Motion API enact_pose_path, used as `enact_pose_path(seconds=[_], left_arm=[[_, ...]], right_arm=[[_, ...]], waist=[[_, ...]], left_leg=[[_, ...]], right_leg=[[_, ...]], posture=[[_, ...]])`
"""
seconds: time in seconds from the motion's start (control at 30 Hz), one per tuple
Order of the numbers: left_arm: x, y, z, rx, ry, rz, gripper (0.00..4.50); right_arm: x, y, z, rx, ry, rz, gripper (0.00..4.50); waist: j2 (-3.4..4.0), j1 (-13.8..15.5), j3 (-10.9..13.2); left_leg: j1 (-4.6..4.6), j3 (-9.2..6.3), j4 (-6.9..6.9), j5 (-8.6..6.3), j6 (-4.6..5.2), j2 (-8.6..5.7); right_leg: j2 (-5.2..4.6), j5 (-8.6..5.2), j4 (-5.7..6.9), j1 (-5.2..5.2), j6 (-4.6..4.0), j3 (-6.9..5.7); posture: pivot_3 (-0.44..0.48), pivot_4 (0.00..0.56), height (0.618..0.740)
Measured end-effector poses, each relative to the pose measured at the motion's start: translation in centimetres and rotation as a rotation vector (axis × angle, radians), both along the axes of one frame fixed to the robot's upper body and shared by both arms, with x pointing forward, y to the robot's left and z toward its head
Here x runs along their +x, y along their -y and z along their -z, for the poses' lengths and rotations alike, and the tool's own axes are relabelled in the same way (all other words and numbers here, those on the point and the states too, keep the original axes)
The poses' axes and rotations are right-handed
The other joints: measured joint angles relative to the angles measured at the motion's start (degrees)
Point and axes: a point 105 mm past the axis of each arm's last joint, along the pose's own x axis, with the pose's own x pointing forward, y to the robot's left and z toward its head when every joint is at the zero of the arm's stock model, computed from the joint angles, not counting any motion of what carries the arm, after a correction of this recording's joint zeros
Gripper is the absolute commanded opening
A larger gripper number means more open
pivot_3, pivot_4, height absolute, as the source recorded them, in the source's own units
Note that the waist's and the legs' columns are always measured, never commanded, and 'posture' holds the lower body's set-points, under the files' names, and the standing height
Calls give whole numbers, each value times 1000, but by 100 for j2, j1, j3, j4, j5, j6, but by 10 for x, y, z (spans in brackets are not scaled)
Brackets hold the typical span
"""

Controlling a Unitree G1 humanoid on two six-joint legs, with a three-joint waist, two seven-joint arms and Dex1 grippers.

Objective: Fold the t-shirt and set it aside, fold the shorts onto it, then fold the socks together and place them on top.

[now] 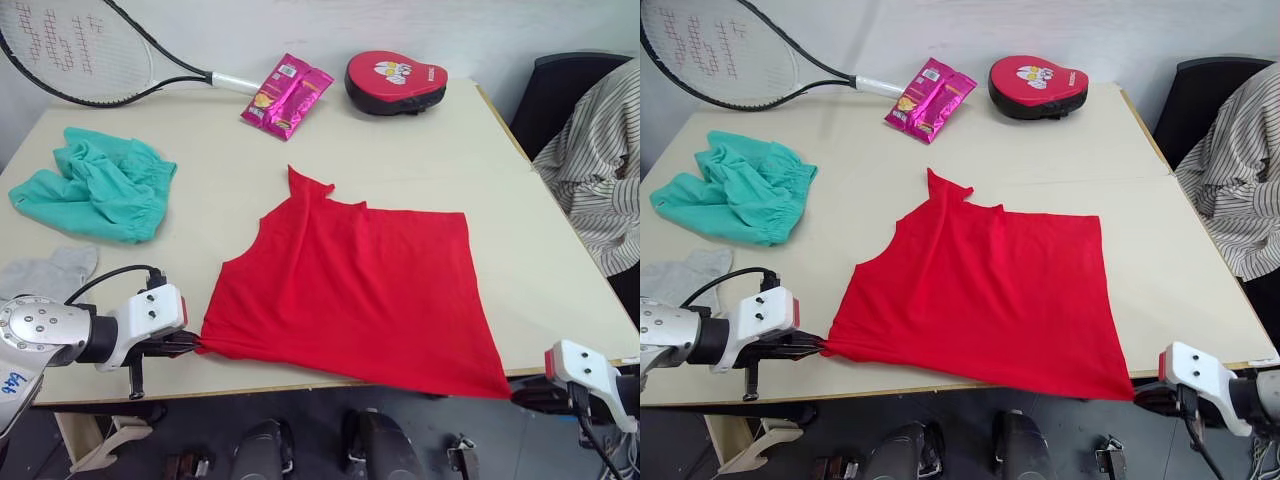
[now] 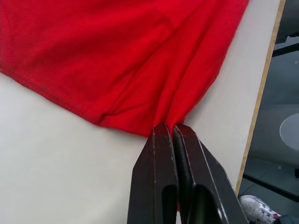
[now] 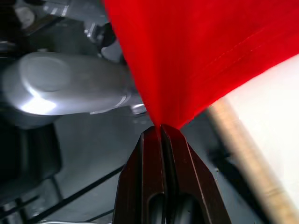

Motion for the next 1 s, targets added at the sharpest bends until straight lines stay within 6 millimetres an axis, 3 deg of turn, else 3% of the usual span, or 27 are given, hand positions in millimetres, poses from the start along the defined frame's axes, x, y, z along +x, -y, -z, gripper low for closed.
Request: enact_pose_path(seconds=[0.13,0.33,0.6,0.87,1.0], left_arm=[[3,0,-5,-13,-52,36,13],[24,0,-13,-6,-123,119,13],[71,5,-21,-96,-199,148,13],[77,2,-9,-117,-240,128,13],[82,11,-2,-202,-205,109,949]], right_arm=[[3,-1,-5,45,29,57,0],[13,0,-15,110,12,119,0],[38,3,-25,291,-94,285,0],[44,-12,-25,355,-124,355,0],[59,-14,-22,384,-2,432,0]], waist=[[0,-16,0],[2,-7,-1],[0,-29,-1],[-3,-11,-1],[-6,-12,-3]], left_leg=[[-1,1,3,-1,5,-1],[-9,1,-1,-1,7,-2],[-23,1,25,23,24,-4],[-34,-6,41,22,21,-3],[-37,-7,54,23,27,-3]], right_leg=[[1,9,-11,2,-3,0],[1,14,-17,-4,-5,-4],[2,19,7,-13,4,-14],[0,11,33,-28,6,-13],[-6,13,34,-24,9,-11]], posture=[[0,150,740],[0,150,740],[0,150,740],[0,150,740],[0,150,740]])
